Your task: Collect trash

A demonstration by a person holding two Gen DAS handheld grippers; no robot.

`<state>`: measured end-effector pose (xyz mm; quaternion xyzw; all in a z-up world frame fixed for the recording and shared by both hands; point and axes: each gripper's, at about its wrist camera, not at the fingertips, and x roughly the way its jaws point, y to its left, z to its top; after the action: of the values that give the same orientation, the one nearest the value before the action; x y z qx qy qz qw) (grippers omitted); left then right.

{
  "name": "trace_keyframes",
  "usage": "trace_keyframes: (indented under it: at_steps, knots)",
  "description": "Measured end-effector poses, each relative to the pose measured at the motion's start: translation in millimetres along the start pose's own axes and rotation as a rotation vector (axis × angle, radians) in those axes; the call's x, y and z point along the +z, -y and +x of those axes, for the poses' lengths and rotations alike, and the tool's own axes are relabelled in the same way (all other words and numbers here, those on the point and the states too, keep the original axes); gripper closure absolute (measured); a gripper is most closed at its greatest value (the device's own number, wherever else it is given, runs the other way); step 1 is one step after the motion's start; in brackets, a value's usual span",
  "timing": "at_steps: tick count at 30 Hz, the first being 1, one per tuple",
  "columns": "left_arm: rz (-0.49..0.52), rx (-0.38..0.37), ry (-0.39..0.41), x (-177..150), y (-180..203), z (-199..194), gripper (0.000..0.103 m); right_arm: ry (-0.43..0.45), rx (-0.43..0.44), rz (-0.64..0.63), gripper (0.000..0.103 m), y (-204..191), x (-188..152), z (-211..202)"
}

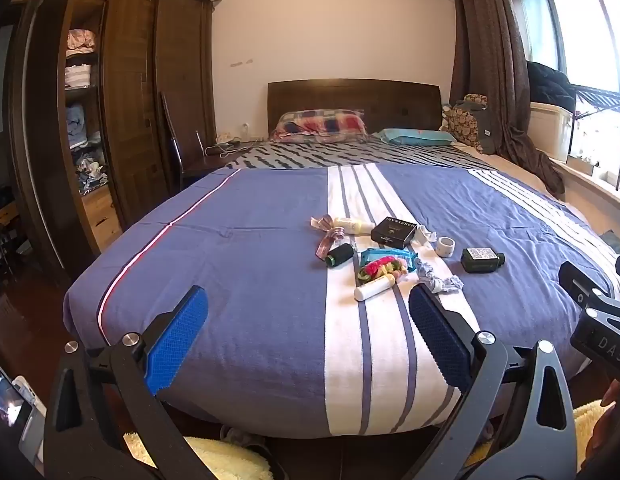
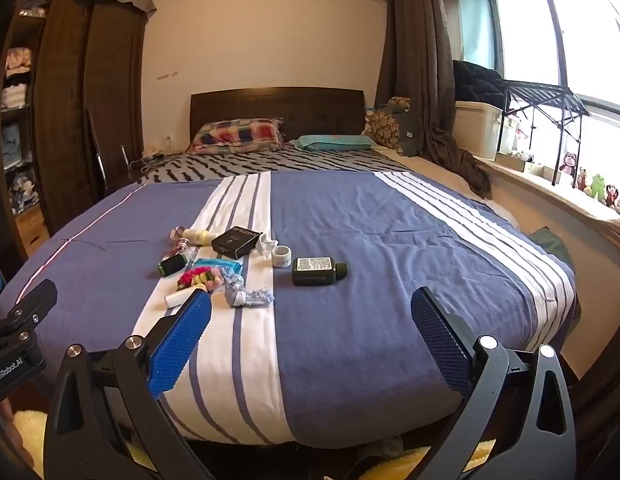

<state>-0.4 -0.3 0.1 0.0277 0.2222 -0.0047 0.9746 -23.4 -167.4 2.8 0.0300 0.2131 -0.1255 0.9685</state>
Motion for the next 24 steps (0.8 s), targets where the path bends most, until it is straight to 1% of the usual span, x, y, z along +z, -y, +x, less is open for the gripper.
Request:
trace_keyframes:
  at_steps: [8, 9, 24]
  knots:
    - [-0.009, 0.017, -0.001, -0.5, -1.5, 0.9, 0.008, -0.003, 0.0, 0.001, 0.003, -0.5, -0.2, -0.7]
    - [-0.005, 0.004, 0.003, 2.5, -3.0, -5.1, 0.008, -0.003, 0.0, 0.001, 0.003, -0.4, -0.2, -0.7]
    - [-0.002, 0.001, 0.008, 1.7, -0.1, -8.4, 0.008, 0.0, 0.003, 0.006, 0.003, -0.9, 0.1, -1.4]
